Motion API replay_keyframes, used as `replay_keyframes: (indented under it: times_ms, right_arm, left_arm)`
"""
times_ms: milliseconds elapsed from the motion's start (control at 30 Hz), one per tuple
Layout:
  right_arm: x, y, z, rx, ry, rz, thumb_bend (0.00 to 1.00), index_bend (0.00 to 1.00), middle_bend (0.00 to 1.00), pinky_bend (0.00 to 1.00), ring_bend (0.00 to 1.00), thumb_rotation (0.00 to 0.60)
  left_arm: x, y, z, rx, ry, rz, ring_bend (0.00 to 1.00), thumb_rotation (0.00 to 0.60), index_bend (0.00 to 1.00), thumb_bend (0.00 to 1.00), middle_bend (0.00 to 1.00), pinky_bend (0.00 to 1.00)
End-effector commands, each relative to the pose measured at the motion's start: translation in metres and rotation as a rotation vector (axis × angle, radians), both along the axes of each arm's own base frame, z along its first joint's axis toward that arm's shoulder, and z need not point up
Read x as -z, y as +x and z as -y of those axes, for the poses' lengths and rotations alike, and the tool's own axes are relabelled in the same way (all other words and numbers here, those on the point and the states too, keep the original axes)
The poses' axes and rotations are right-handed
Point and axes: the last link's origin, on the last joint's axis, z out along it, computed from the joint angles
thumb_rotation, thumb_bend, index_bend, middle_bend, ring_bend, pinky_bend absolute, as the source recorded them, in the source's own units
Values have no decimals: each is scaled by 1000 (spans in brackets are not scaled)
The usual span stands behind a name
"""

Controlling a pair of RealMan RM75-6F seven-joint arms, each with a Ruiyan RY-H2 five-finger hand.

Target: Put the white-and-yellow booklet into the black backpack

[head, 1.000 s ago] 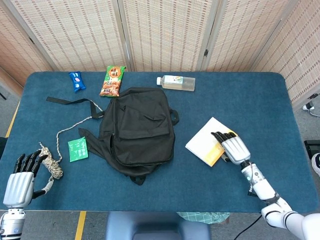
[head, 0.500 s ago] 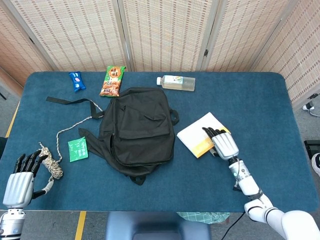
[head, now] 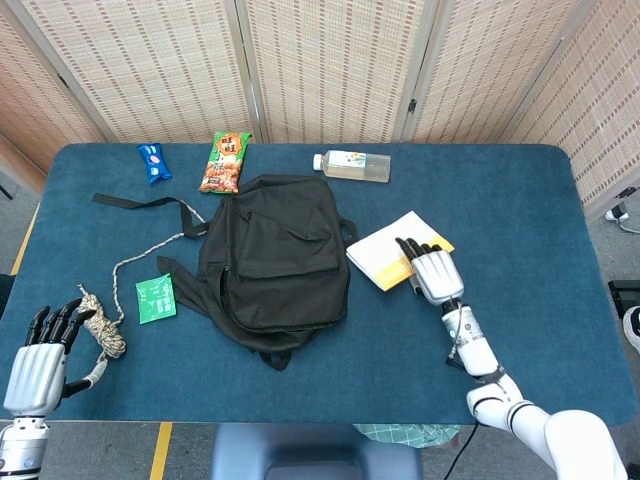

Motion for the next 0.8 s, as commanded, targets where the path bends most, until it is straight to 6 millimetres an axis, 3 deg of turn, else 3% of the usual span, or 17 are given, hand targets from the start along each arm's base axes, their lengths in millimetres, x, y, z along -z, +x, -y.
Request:
replay_keyframes:
  times_ms: [33,267,500,800]
  right_arm:
    - [1,9,9,15,2,14,500,133,226,423,352,600]
    - [3,23,19,22,1,18,500,140,209,427,353,600]
    - [3,25,20,18,-22,22,500,314,172,427,352,600]
    - [3,27,21,10,-44,46,473,418,223,424,362,600]
  left_arm:
    - [0,0,0,1,1,2,157,600,235,262,130,36]
    - [-3,-1,0,-3,5,11,161,600,250,263,130,36]
    - [-4,-3,1,-7,8,14,161,600,251,262,130,36]
    - [-4,-2,0,-4,6,14,161,600,248,262,130,35]
